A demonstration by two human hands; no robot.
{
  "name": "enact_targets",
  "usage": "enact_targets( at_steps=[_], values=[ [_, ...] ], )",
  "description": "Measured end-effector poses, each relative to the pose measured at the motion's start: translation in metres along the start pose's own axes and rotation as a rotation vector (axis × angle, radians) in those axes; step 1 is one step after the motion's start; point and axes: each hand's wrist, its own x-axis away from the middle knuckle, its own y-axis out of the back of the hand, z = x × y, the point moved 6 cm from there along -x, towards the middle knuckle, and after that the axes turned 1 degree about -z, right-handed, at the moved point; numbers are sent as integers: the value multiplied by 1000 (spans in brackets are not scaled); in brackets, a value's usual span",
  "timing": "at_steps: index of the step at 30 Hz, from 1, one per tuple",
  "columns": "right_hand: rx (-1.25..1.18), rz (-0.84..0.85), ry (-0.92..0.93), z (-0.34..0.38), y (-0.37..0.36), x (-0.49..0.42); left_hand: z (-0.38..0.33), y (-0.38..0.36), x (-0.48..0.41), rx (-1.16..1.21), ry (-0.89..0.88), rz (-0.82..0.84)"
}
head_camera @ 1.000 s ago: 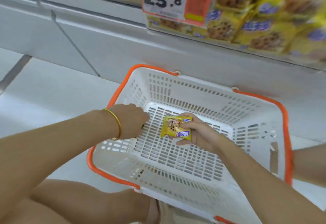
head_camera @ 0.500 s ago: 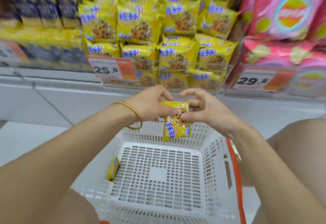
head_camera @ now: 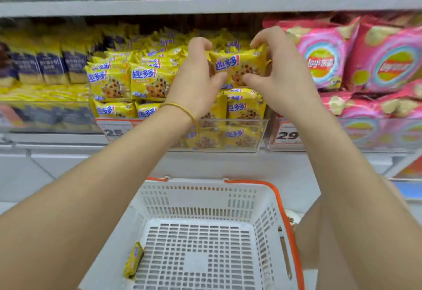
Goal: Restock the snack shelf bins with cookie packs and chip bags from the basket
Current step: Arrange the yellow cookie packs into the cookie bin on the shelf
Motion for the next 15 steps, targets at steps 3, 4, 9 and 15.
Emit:
enact_targets(
  at_steps=[3, 4, 9, 15],
  values=[
    [310, 11, -6, -1, -3, -14, -3, -4, -13, -56, -13, -24],
    [370, 28, -25, -3, -7, -17, -4, -6, -13, -72, -24, -31],
    [591, 72, -119, -6, -25, -26, 0, -5, 8, -69, -57, -16],
    [762, 126, -69, 0, -30, -21, 25, -3, 53, 89, 59, 145]
  ],
)
